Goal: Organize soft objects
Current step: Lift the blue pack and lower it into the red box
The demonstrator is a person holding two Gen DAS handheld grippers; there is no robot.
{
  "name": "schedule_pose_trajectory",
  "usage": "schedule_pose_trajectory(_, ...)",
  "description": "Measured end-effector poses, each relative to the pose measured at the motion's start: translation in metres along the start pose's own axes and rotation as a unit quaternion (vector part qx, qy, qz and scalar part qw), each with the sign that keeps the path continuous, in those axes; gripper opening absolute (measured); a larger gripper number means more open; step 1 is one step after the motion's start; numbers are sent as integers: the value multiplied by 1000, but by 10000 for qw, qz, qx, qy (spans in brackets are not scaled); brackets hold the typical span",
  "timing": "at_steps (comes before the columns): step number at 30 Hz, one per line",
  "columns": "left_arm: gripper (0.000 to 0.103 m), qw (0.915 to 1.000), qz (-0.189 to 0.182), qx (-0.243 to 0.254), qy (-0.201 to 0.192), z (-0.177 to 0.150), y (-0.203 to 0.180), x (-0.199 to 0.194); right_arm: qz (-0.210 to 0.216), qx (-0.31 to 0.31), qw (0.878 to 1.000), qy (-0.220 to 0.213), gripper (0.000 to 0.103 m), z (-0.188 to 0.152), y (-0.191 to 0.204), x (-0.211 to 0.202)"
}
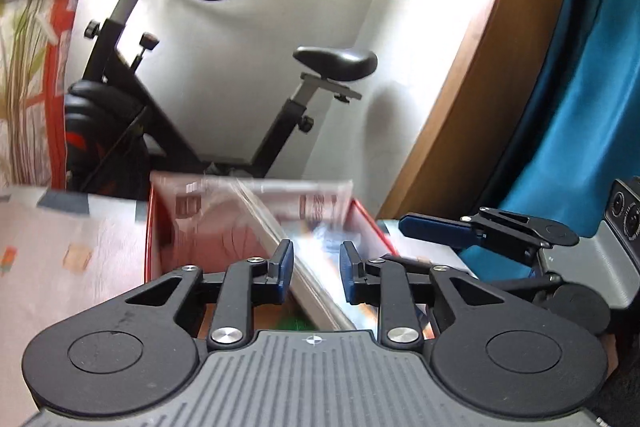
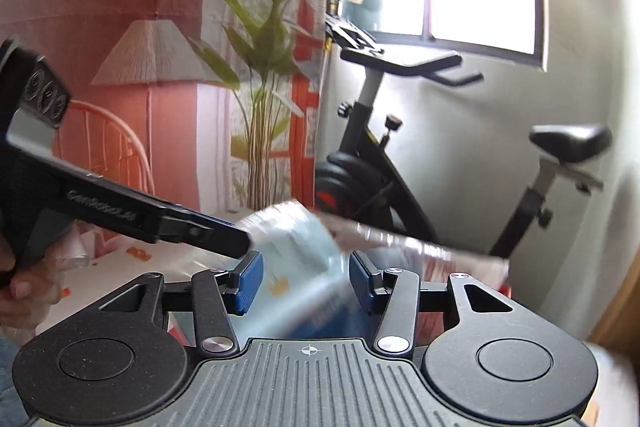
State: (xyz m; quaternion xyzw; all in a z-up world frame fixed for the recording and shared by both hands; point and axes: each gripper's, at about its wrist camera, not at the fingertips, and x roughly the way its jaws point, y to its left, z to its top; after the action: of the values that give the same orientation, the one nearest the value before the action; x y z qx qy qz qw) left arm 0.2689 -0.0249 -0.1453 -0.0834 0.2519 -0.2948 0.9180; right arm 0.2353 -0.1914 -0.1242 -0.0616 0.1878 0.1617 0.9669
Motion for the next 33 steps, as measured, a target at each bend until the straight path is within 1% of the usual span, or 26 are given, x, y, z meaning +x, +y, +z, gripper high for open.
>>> schedule_pose_trajectory(2,26,9999,-23,147,-30,12,0,12,-19,-73,10000,61,45,8,-5,16)
schedule_pose_trajectory(3,26,9997,-37,218,51,17,1,21,19,-52,9999,126,44,10,-9,25)
schedule_pose_trajectory(4,25,9994,43,289,160,19,2,33,-6,-39,9997,240,43,10,-13,36)
schedule_pose_trajectory(5,22,9989,221,267,324,20,6,47,-79,3,9991,414,43,7,-18,48)
schedule_pose_trajectory(6,21,9979,355,157,526,19,12,60,-153,64,9980,606,41,2,-24,60)
schedule_pose_trajectory(7,21,9969,376,16,694,16,19,71,-175,138,9969,753,41,-6,-29,70)
schedule_pose_trajectory(9,21,9948,448,-205,894,11,30,84,-272,292,9943,989,41,-18,-38,81)
schedule_pose_trajectory(11,21,9940,520,-224,941,7,34,91,-354,383,9920,1150,41,-30,-44,87)
schedule_pose_trajectory(16,21,9921,673,-218,1033,5,43,99,-626,260,9849,1593,40,-46,-53,104)
schedule_pose_trajectory(19,21,9921,701,-240,1014,5,46,98,-866,174,9763,1976,38,-54,-61,119)
schedule_pose_trajectory(23,21,9918,742,-180,1028,4,48,101,-1004,225,9647,2426,38,-61,-73,138)
schedule_pose_trajectory(27,21,9913,780,-171,1046,2,48,101,-943,288,9575,2710,39,-59,-77,152)
schedule_pose_trajectory(30,21,9910,811,-153,1052,1,47,101,-800,369,9538,2873,42,-57,-75,162)
schedule_pose_trajectory(31,21,9912,803,-153,1042,1,47,100,-751,350,9544,2867,43,-55,-72,163)
schedule_pose_trajectory(32,21,9914,798,-148,1025,2,46,98,-617,339,9583,2771,43,-53,-69,162)
schedule_pose_trajectory(33,21,9916,796,-140,1007,2,45,97,-387,381,9629,2644,43,-50,-66,159)
